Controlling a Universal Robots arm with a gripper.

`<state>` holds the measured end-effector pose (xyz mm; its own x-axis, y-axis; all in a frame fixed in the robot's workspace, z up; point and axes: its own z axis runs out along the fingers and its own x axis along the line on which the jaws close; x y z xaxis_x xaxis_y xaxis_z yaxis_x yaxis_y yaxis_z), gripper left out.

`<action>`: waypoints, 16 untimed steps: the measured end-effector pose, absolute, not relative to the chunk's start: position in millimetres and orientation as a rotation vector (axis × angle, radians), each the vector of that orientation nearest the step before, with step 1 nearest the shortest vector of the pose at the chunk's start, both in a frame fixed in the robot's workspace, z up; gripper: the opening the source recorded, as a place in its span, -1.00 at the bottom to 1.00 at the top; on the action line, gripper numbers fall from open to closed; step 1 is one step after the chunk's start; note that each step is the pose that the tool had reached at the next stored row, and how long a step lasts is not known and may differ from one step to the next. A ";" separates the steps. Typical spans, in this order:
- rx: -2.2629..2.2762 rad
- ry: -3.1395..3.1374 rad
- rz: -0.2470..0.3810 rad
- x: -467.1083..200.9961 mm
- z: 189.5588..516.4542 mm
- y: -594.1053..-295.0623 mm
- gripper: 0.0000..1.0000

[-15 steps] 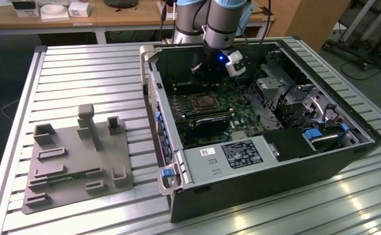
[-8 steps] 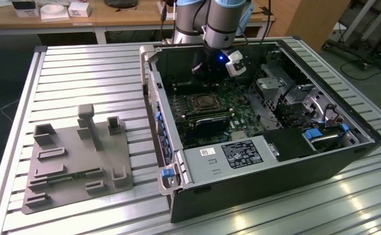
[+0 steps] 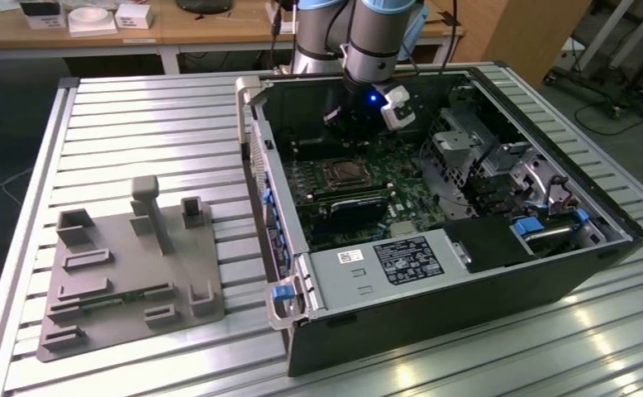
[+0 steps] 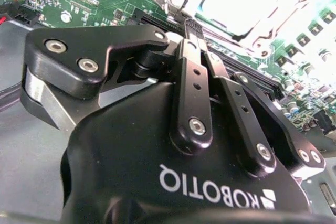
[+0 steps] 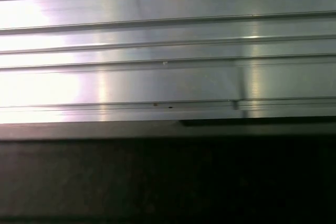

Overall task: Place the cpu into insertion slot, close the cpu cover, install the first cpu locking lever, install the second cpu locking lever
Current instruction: 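Install the first cpu locking lever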

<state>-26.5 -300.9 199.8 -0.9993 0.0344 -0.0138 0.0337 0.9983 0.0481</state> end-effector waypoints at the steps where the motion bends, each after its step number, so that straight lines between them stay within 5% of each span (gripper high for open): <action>1: 0.053 3.126 0.075 -26.5 199.7 -300.9 -0.80; 16: 0.053 3.125 0.075 -26.4 200.4 -301.3 -0.80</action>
<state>-26.4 -301.3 200.4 -0.9993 0.0344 -0.0140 0.0337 0.9983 0.0484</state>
